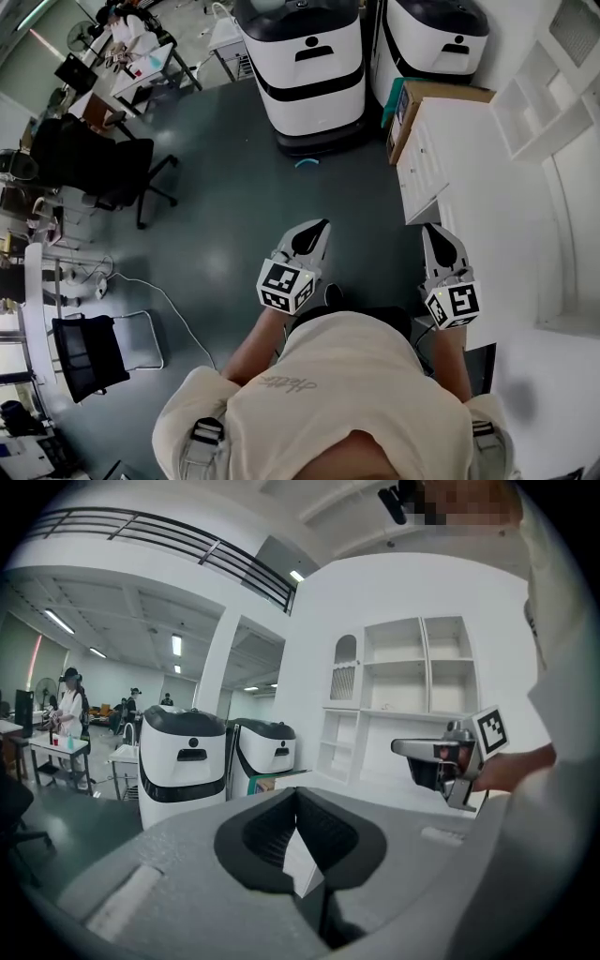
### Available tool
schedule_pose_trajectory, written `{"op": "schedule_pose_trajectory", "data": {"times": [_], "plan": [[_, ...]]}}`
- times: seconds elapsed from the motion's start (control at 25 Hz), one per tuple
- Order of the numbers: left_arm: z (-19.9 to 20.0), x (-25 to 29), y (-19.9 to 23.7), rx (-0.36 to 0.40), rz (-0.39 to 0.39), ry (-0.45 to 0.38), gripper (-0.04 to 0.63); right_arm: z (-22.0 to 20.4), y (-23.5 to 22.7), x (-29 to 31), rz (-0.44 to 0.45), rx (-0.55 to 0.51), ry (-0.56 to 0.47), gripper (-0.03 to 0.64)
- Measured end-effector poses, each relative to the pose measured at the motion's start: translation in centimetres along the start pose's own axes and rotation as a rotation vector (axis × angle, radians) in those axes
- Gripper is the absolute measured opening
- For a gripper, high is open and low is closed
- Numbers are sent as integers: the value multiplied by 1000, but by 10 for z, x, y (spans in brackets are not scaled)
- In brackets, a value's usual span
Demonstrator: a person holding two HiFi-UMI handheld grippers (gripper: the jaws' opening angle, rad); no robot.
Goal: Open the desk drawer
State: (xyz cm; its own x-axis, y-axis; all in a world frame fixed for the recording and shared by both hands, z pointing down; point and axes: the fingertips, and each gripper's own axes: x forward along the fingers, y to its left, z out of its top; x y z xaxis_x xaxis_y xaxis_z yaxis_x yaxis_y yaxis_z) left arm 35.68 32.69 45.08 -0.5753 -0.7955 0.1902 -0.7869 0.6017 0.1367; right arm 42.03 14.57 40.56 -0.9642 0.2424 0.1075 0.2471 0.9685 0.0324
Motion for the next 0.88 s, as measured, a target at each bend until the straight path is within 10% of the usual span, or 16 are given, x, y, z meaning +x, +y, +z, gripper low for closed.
{"op": "schedule_pose_trajectory", "data": {"times": [0.88], "plan": [[2,100,162,-63,67,79,14,-30,-43,189,45,49,125,-5]]}}
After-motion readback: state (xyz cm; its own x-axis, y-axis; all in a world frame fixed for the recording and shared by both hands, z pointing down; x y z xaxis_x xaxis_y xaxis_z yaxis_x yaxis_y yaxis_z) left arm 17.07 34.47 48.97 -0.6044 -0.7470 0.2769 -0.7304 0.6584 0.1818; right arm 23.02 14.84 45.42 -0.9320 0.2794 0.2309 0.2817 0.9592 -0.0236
